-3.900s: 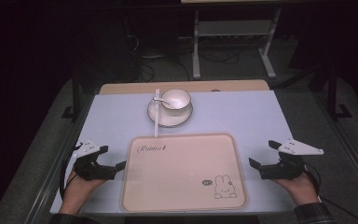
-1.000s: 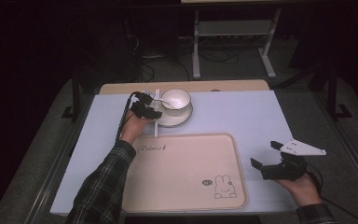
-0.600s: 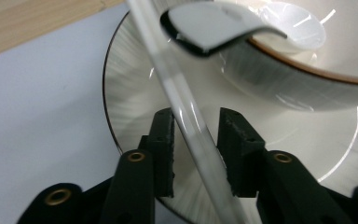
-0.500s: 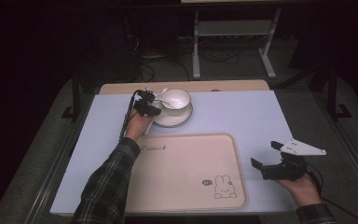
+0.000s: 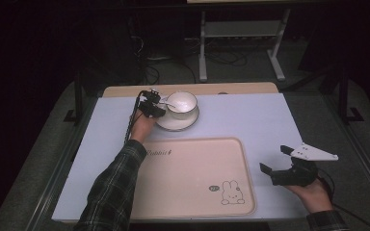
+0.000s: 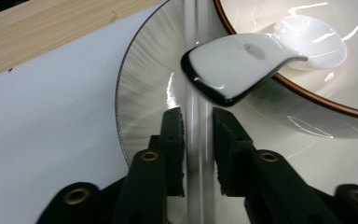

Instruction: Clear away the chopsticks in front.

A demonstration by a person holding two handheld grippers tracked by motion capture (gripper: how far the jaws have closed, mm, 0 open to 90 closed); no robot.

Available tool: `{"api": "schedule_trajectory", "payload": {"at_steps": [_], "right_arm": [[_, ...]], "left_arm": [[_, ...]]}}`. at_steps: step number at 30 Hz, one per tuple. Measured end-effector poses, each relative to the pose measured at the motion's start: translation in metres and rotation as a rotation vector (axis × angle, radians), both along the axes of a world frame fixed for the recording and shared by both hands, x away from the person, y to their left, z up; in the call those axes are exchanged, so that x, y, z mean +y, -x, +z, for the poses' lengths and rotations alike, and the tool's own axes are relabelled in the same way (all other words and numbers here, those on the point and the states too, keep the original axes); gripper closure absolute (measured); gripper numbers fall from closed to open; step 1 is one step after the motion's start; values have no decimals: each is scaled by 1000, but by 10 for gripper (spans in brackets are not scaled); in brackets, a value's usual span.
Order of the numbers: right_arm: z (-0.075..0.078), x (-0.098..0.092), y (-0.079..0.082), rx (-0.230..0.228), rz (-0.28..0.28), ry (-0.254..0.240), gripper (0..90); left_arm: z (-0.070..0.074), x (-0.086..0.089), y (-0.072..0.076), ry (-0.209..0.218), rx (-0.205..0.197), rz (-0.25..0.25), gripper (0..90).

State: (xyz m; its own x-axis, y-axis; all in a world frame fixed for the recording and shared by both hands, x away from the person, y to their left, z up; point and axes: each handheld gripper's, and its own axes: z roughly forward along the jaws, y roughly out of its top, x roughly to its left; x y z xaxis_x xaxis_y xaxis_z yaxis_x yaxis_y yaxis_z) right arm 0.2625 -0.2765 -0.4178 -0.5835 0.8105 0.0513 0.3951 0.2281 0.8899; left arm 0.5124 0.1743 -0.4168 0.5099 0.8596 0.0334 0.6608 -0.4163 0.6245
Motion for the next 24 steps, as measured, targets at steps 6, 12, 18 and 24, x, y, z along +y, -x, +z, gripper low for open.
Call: {"api": "schedule_trajectory", "payload": {"at_steps": [6, 12, 18, 24], "right_arm": [[0, 0, 0, 0, -1, 1, 0], [0, 2, 0, 0, 2, 3, 0], [0, 4, 0, 1, 8, 9, 0], [0, 4, 0, 2, 4, 9, 0]], "left_arm": [[12, 17, 16, 11, -9, -2, 635], [19, 36, 34, 37, -11, -9, 659], [18, 51, 44, 74, 10, -24, 745], [13, 53, 46, 99, 34, -25, 807]]}}
